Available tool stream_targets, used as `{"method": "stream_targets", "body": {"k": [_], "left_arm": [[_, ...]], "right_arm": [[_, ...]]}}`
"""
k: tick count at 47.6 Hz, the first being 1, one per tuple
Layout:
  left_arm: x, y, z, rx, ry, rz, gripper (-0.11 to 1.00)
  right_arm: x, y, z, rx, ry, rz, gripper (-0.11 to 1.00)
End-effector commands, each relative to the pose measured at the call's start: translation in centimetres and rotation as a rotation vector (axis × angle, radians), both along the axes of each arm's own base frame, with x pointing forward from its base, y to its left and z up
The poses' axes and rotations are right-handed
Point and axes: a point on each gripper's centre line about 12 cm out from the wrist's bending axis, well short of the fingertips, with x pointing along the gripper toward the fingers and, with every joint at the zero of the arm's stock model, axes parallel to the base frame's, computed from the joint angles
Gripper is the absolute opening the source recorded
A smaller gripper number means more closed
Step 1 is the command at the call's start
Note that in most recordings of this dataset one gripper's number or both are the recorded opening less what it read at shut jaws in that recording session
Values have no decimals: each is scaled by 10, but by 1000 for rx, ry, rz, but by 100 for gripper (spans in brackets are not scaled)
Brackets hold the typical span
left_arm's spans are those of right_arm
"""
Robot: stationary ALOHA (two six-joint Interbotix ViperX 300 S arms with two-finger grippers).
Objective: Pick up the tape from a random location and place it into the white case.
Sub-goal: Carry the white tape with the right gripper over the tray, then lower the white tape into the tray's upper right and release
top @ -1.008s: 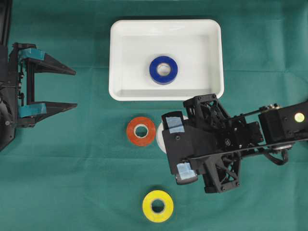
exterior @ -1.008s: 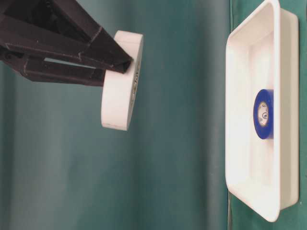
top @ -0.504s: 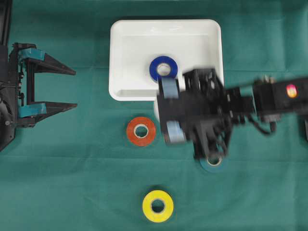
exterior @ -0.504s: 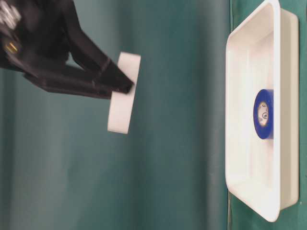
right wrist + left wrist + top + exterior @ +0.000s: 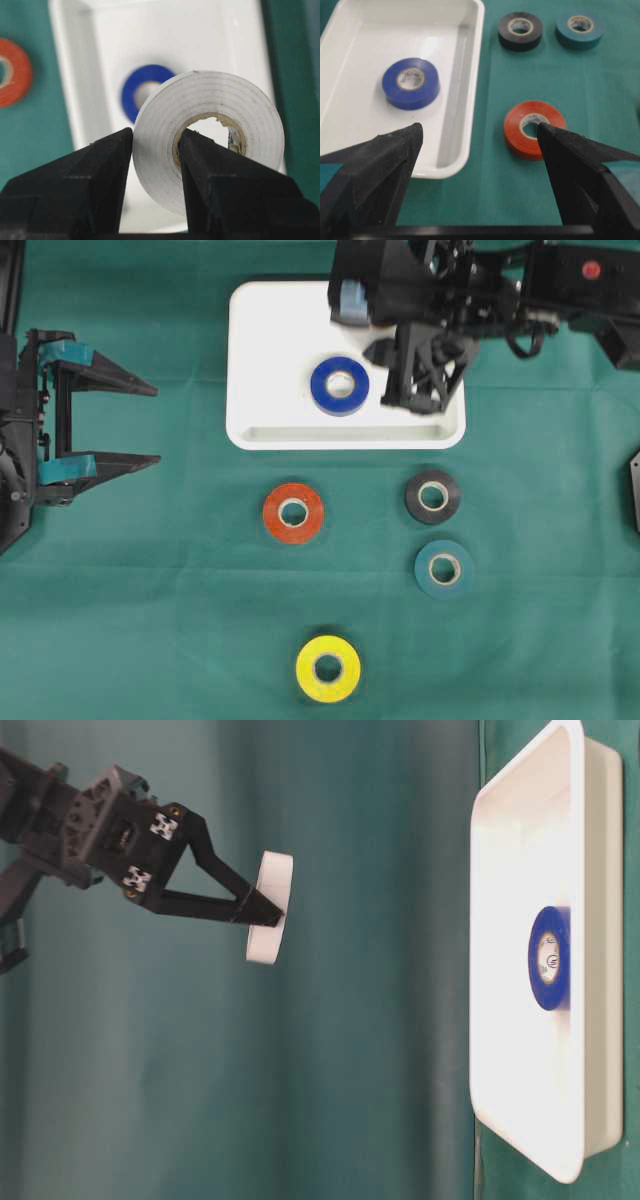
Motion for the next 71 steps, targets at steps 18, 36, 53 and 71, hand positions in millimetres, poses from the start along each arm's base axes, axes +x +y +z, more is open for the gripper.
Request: {"method": "stream_targets", "body": {"k": [18, 36, 53, 71], "left_arm": [[2, 0, 6, -1, -19, -1, 94], [2, 0, 7, -1, -19, -1, 94], [2, 0, 7, -1, -19, -1, 94], [2, 0, 7, -1, -19, -1, 94]], "right_arm": [[-15, -40, 16, -21, -53, -102, 33], [-46, -43, 11, -14, -49, -145, 33], [-50, -43, 9, -17, -60, -146, 33], [-47, -44, 4, -14, -51, -145, 33]]}}
